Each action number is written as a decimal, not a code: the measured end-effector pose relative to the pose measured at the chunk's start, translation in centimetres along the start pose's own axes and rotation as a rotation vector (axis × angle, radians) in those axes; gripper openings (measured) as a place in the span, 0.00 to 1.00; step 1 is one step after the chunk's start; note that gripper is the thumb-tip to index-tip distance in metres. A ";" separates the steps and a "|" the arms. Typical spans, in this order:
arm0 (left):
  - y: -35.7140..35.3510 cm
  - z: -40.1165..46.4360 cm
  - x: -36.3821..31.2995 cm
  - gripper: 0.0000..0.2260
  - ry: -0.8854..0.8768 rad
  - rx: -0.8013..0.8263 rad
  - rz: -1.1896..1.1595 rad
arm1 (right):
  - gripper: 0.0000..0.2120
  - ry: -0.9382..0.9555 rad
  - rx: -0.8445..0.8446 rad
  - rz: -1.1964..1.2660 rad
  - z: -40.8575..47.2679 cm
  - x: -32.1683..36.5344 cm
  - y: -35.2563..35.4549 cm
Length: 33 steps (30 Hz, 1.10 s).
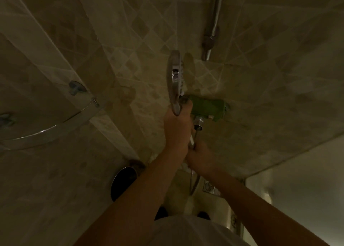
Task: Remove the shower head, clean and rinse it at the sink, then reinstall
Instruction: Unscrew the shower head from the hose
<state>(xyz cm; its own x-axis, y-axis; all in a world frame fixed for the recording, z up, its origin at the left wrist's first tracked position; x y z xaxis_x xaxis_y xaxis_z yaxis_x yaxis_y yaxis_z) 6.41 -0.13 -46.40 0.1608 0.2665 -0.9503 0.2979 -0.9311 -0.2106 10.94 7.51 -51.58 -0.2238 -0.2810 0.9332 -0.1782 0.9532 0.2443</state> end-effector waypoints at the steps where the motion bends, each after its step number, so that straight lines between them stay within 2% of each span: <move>1: 0.4 0.0 -0.1 0.17 0.083 0.133 -0.048 | 0.17 -0.033 0.079 0.038 -0.1 0.2 0.4; 3: 1.4 0.1 -0.7 0.16 0.238 0.421 -0.161 | 0.21 -0.130 0.277 0.187 -0.2 0.5 0.9; 5: 2.3 0.5 -1.5 0.12 0.290 0.607 -0.259 | 0.20 -0.204 0.508 0.310 -0.1 1.3 1.4; 7: 2.8 1.1 -2.2 0.12 0.290 0.659 -0.392 | 0.20 -0.260 0.703 0.357 0.2 2.2 1.8; 8: 2.6 1.4 -2.3 0.13 0.303 0.635 -0.440 | 0.20 -0.276 0.738 0.358 0.5 2.5 1.9; 10: 2.0 2.1 -2.1 0.19 0.354 0.530 -0.464 | 0.20 -0.309 0.693 0.344 1.0 2.7 1.9; 13: 1.1 2.6 -1.0 0.23 0.367 0.257 -0.336 | 0.16 -0.352 0.464 0.305 1.3 1.9 1.6; 15: 0.9 2.3 0.1 0.21 0.298 0.022 -0.197 | 0.14 -0.221 0.246 0.132 1.0 1.5 1.1; 17: 0.7 1.7 0.9 0.18 0.181 -0.187 -0.084 | 0.16 0.034 0.065 -0.071 0.9 1.1 0.6; 19: 0.5 0.9 1.6 0.16 0.091 -0.271 -0.025 | 0.19 0.142 -0.013 -0.157 0.9 0.3 0.0; 22: 1.0 0.4 1.8 0.14 0.066 -0.193 -0.030 | 0.11 0.052 0.014 -0.169 1.0 -0.2 0.3; 24: 1.4 0.6 1.2 0.12 0.142 0.007 -0.123 | 0.06 -0.084 0.108 -0.032 0.8 0.3 1.0; 27: 1.7 0.9 -0.3 0.16 0.220 0.343 -0.334 | 0.13 -0.240 0.420 0.279 0.4 1.3 2.0; 29: 1.7 1.0 -1.4 0.16 0.243 0.491 -0.471 | 0.17 -0.259 0.562 0.324 0.1 1.8 2.5; 31: 1.1 0.9 -2.1 0.18 0.267 0.509 -0.467 | 0.16 -0.251 0.568 0.338 -0.2 2.4 2.5; 33: 0.1 0.9 -2.2 0.20 0.283 0.315 -0.356 | 0.14 -0.173 0.382 0.280 -0.4 2.7 2.3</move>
<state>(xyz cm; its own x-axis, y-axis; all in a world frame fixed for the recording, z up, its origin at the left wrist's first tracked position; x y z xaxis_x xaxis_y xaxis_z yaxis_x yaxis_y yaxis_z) 5.24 -1.06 -44.52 0.3611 0.5946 -0.7184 0.0907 -0.7891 -0.6075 10.27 8.94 -48.37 -0.4629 -0.0660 0.8839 -0.4197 0.8947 -0.1530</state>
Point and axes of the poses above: each hand's wrist, its own z-axis towards the middle knuckle, its own y-axis out of the back of the hand, x = y × z, the point moved 1 cm from there along z, towards the middle knuckle, and after that the axes turned 2 degrees about y, right-handed, at the moved point
